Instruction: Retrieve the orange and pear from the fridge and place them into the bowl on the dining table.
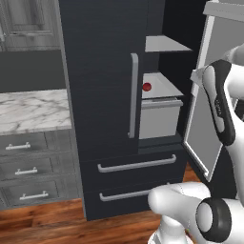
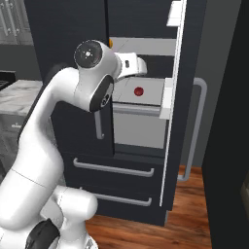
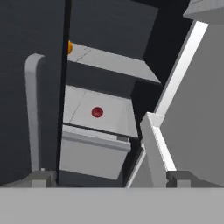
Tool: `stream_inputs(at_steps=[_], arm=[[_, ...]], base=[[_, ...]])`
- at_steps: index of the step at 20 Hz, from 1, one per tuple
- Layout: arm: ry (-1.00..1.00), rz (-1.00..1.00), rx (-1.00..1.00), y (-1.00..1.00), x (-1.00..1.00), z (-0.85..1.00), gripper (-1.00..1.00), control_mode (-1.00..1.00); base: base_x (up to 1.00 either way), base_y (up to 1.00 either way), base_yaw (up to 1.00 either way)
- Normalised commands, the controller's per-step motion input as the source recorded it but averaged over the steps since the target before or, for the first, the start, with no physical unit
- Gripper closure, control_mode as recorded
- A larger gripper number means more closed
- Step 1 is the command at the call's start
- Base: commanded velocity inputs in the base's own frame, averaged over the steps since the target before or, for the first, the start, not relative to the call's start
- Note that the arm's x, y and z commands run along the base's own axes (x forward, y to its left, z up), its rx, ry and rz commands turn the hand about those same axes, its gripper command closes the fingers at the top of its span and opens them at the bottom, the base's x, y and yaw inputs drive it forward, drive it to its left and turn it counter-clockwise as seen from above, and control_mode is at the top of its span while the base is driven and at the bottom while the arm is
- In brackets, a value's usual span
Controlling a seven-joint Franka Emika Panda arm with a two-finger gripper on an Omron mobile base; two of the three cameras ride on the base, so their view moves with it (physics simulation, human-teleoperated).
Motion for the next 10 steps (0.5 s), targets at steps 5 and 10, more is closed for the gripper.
stream_inputs(at_steps=[5,10], arm=[[-0.33,0.0,0.14,1.0,-0.17,-0.19,-1.0,-1.0],[-0.05,0.0,0.2,1.0,-0.02,0.0,-1.0,-1.0]], base=[[0.0,0.0,0.0],[0.0,0.0,0.0]])
